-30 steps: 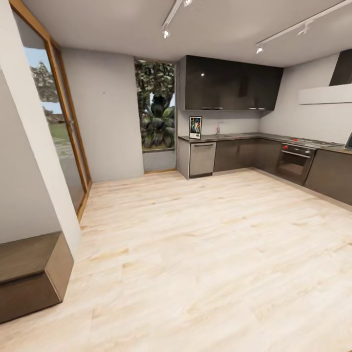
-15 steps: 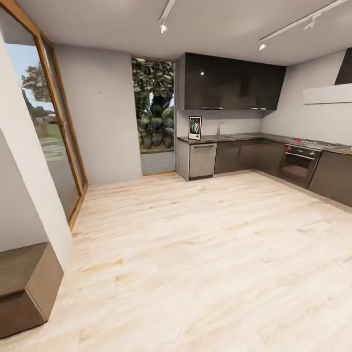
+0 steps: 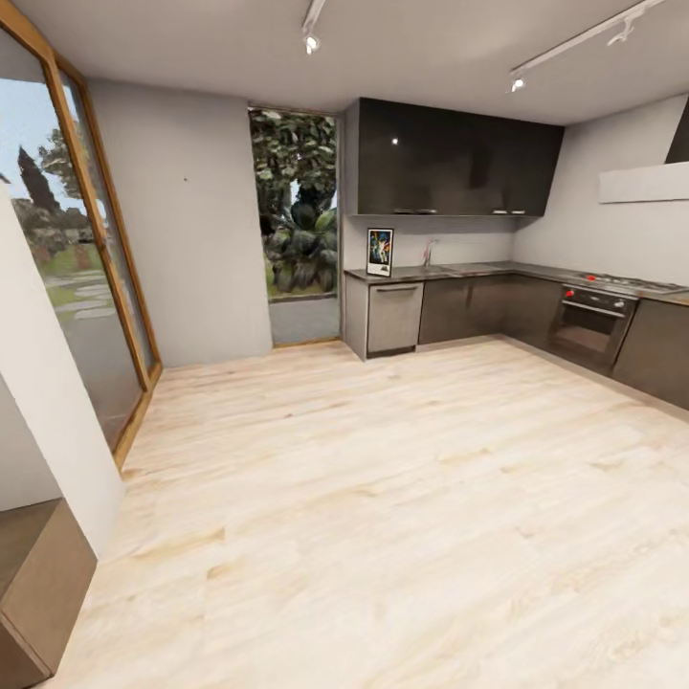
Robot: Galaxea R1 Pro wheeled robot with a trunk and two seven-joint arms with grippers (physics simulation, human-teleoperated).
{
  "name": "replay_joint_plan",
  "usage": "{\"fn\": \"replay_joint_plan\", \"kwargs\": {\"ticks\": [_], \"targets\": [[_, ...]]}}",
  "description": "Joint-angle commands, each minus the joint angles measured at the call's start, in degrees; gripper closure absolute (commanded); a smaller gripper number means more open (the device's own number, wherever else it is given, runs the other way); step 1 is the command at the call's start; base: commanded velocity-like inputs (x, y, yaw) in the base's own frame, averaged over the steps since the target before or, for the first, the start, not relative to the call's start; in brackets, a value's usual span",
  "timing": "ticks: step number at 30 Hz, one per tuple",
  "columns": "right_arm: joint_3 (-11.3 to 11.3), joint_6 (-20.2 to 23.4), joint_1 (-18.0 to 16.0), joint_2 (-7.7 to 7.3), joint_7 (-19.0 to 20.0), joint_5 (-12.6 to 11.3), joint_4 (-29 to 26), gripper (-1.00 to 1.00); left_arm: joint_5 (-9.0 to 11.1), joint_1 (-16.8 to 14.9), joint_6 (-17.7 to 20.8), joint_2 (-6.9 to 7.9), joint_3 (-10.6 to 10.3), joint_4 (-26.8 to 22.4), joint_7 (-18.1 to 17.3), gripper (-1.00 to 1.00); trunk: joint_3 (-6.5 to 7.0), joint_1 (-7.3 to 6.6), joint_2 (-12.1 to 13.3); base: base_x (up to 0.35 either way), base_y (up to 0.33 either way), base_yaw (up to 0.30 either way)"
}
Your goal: Pick up the poster from the kitchen countertop and hang it on one of the wall nails in the kitchen.
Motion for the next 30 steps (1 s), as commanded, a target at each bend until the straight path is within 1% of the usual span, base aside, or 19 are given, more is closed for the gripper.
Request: {"fn": "replay_joint_plan", "kwargs": {"ticks": [1,14,30], "targets": [[0.0,-0.2,0.0,0.0,0.0,0.0,0.0,-1.0,0.0,0.0,-0.1,-0.01,0.1,-0.1,0.0,-1.0,-0.05,0.03,0.0,0.33,-0.104,0.0],[-0.1,-0.2,0.0,0.0,0.0,0.0,0.0,-1.0,0.0,0.0,-0.1,-0.01,0.1,-0.1,0.0,-1.0,-0.05,0.03,0.0,0.33,-0.083,0.0],[-0.1,-0.2,0.0,0.0,0.0,0.0,0.0,-1.0,0.0,0.0,0.0,-0.01,0.1,-0.1,0.0,-1.0,-0.05,0.03,0.0,0.332,-0.004,0.0]]}}
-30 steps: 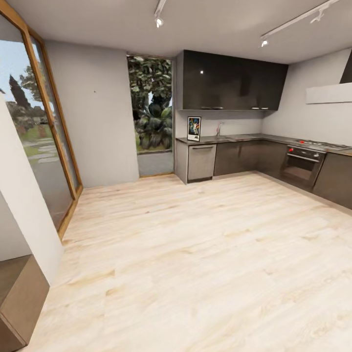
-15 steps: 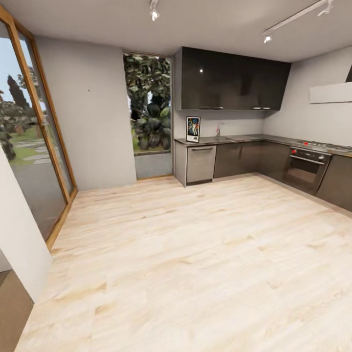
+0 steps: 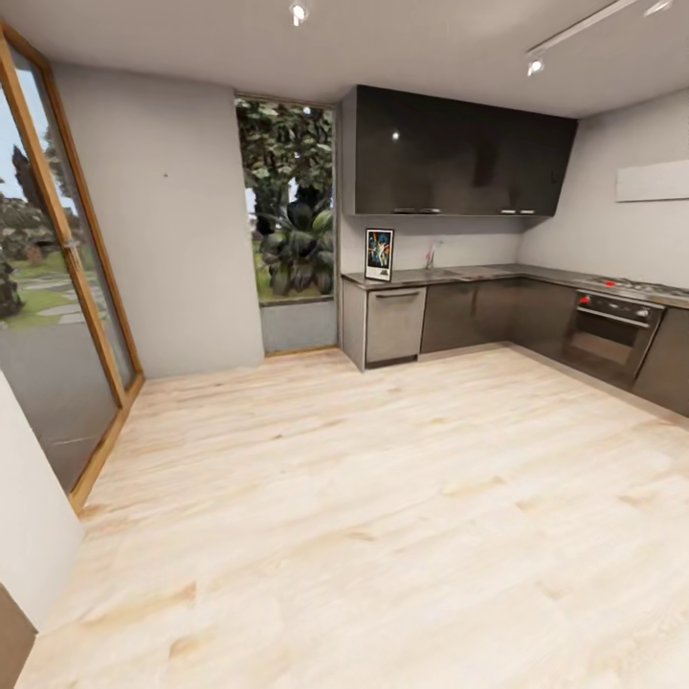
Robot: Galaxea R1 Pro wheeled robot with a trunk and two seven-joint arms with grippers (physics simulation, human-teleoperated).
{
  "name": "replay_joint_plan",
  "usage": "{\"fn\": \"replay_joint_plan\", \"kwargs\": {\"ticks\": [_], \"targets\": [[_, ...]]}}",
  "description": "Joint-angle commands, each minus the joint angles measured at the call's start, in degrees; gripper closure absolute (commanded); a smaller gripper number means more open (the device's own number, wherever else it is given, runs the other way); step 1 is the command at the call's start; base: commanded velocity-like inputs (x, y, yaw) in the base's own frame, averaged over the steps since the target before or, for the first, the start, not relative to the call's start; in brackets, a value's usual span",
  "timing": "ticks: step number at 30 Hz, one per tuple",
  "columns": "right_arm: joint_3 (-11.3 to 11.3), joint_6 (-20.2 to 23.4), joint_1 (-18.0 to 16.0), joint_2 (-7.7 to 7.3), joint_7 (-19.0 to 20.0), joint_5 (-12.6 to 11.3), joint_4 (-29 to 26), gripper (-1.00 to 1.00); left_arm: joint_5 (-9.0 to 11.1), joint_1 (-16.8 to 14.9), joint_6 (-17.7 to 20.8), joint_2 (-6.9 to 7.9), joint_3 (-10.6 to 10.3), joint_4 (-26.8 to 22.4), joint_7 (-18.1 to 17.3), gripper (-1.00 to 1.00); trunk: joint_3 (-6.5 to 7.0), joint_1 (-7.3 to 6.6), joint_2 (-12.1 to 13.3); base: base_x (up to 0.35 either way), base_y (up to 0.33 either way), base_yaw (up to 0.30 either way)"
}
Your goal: Pick up the poster from the kitchen countertop and hang it on one of the wall nails in the kitchen.
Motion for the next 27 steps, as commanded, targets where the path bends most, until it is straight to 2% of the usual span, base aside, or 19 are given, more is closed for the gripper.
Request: {"fn": "replay_joint_plan", "kwargs": {"ticks": [1,11,27], "targets": [[0.0,-0.2,0.0,0.0,0.0,0.0,0.0,-1.0,0.0,0.0,0.0,-0.01,0.0,-0.1,0.0,-1.0,-0.05,0.03,0.0,0.254,0.0,0.0],[0.0,-0.2,0.0,-0.01,0.0,0.0,0.0,-1.0,0.0,0.0,0.0,-0.01,0.1,-0.1,0.1,-1.0,-0.05,0.03,0.0,0.086,0.0,-0.128],[0.2,-0.2,0.0,0.0,0.0,0.1,0.0,-1.0,0.0,0.0,0.0,-0.01,0.1,-0.1,0.2,-1.0,-0.05,0.03,0.0,0.317,0.0,-0.012]]}}
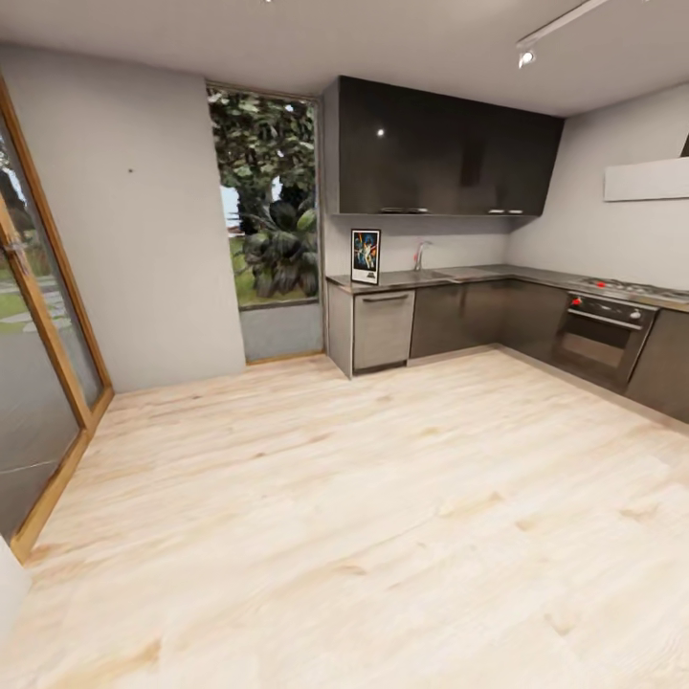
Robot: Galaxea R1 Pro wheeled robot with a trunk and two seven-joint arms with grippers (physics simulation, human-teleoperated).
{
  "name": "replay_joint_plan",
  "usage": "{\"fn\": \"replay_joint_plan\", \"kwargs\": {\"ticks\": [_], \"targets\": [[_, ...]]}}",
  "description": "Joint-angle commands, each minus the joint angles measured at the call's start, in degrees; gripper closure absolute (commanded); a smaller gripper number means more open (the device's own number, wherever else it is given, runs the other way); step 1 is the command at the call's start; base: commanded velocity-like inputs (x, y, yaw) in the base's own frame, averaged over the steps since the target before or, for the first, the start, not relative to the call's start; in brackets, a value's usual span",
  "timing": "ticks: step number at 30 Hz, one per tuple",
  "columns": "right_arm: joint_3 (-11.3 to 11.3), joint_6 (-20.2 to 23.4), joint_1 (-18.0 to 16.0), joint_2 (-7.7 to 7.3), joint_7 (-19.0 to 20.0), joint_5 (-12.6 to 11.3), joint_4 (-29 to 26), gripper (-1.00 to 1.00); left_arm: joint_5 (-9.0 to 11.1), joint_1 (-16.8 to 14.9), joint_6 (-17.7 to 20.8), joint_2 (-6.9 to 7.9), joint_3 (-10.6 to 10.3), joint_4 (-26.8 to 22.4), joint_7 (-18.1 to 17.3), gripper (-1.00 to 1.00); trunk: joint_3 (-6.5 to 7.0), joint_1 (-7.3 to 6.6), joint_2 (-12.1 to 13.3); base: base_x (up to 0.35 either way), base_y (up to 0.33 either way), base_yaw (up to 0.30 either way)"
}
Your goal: Pick up the poster from the kitchen countertop and hang it on one of the wall nails in the kitchen.
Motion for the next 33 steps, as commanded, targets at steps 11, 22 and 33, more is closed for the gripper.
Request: {"fn": "replay_joint_plan", "kwargs": {"ticks": [11,22,33], "targets": [[0.0,-0.2,0.0,0.03,0.0,0.0,0.0,-1.0,0.0,0.0,0.0,0.0,0.1,-0.1,0.0,-1.0,-0.05,0.04,0.0,0.334,0.0,0.0],[0.0,-0.2,0.0,0.04,0.0,0.0,0.0,-1.0,0.0,0.0,0.0,0.0,0.1,-0.1,0.0,-1.0,-0.05,0.04,0.0,0.335,0.0,0.0],[0.0,-0.2,0.0,0.06,0.0,0.0,0.0,-1.0,0.0,0.0,0.0,0.0,0.1,-0.1,0.0,-1.0,-0.05,0.04,0.0,0.335,0.0,0.0]]}}
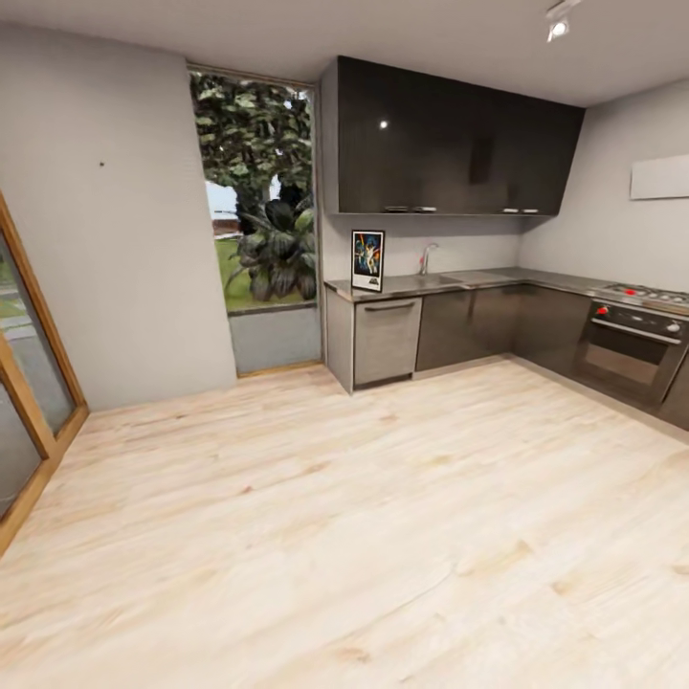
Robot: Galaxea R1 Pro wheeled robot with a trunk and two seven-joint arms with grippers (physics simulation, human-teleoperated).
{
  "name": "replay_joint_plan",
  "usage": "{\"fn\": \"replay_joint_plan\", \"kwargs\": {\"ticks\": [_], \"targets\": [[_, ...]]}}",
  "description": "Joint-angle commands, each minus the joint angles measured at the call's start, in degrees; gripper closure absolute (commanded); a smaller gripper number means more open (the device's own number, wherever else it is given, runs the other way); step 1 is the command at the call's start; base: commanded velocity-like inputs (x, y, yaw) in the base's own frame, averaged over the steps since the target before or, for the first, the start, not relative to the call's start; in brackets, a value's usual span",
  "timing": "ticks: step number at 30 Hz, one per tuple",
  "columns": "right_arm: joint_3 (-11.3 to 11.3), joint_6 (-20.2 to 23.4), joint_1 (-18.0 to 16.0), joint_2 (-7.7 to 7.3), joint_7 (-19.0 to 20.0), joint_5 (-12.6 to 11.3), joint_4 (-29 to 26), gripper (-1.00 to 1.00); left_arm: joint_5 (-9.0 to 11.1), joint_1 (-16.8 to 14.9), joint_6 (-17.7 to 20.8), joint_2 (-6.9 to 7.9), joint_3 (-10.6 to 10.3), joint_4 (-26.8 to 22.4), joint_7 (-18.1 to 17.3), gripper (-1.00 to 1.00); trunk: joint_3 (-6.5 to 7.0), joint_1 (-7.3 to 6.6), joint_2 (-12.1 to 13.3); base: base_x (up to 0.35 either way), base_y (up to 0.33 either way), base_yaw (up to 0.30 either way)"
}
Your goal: Pick up the poster from the kitchen countertop and hang it on one of the wall nails in the kitchen.
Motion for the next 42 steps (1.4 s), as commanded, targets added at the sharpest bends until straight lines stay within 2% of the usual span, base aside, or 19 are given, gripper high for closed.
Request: {"fn": "replay_joint_plan", "kwargs": {"ticks": [1,17,42], "targets": [[0.0,-0.2,0.0,0.0,0.0,0.0,0.0,-1.0,0.0,0.0,0.0,0.0,0.0,-0.1,0.0,-1.0,-0.05,0.04,0.0,0.335,0.0,0.0],[0.0,-0.1,0.0,0.01,0.0,0.0,0.0,-1.0,0.0,0.0,0.0,0.0,0.0,-0.1,0.0,-1.0,-0.05,0.04,0.0,0.334,-0.07,0.0],[0.0,-0.1,0.0,0.02,0.0,0.0,0.0,-1.0,0.0,0.0,0.0,0.0,0.0,-0.1,0.0,-1.0,-0.05,0.04,0.0,0.307,-0.18,0.0]]}}
